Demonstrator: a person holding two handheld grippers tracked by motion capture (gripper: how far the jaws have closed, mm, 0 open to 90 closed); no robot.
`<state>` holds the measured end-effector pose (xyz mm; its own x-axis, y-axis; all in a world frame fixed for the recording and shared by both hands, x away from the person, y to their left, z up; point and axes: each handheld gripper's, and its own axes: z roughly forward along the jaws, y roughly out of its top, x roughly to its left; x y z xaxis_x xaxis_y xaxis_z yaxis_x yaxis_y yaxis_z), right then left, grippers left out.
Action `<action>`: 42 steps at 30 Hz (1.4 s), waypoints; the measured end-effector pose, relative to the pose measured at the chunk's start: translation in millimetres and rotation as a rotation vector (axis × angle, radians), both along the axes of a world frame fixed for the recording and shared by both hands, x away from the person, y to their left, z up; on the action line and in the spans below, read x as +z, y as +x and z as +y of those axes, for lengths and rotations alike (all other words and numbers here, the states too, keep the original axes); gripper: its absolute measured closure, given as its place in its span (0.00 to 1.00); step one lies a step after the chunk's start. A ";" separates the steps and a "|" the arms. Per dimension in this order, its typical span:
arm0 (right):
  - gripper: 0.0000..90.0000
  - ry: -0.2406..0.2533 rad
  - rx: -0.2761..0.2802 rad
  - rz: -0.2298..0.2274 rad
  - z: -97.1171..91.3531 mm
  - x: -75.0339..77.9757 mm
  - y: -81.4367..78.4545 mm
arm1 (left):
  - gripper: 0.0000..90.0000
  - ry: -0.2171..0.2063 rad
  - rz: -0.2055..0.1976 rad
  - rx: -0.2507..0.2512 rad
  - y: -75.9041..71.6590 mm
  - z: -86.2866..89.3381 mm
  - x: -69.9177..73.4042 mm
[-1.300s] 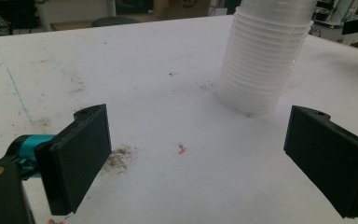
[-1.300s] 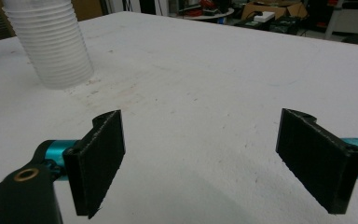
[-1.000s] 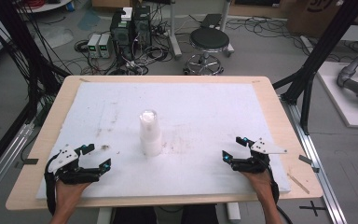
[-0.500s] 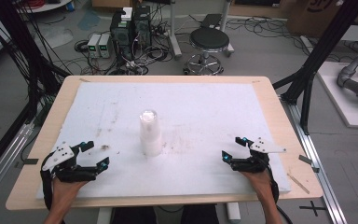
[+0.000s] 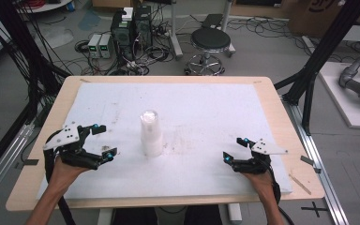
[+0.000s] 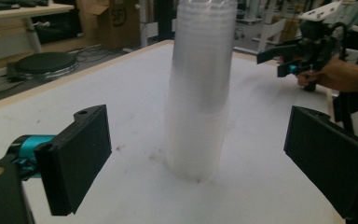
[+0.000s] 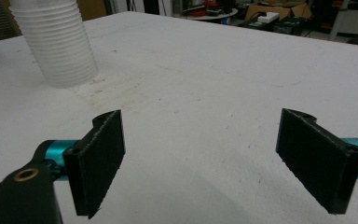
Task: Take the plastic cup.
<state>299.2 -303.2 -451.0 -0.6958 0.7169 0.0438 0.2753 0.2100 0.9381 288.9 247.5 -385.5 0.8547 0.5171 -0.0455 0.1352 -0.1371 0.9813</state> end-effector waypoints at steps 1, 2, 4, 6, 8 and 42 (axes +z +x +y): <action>0.17 0.002 -0.001 0.000 -0.1 0.0 0.0 | 0.08 0.008 0.003 -0.020 3.3 -1.7 4.2; 0.17 0.000 0.000 -0.004 -0.5 -0.1 0.1 | 0.08 0.020 0.006 -0.040 6.8 -3.7 8.2; 0.17 0.002 0.003 -0.006 -0.8 -0.1 0.0 | 0.07 0.042 0.006 -0.071 13.2 -8.3 15.0; 0.17 0.004 0.003 -0.003 -0.8 0.0 -0.5 | 0.07 0.043 0.007 -0.101 18.8 -12.8 19.9; 0.17 0.004 0.002 -0.004 -0.7 -0.1 -0.4 | 0.07 0.044 0.008 -0.120 23.0 -17.1 22.5; 0.17 0.017 -0.001 0.004 -2.1 -0.2 0.8 | 0.07 0.040 0.039 -0.269 84.2 -90.9 19.0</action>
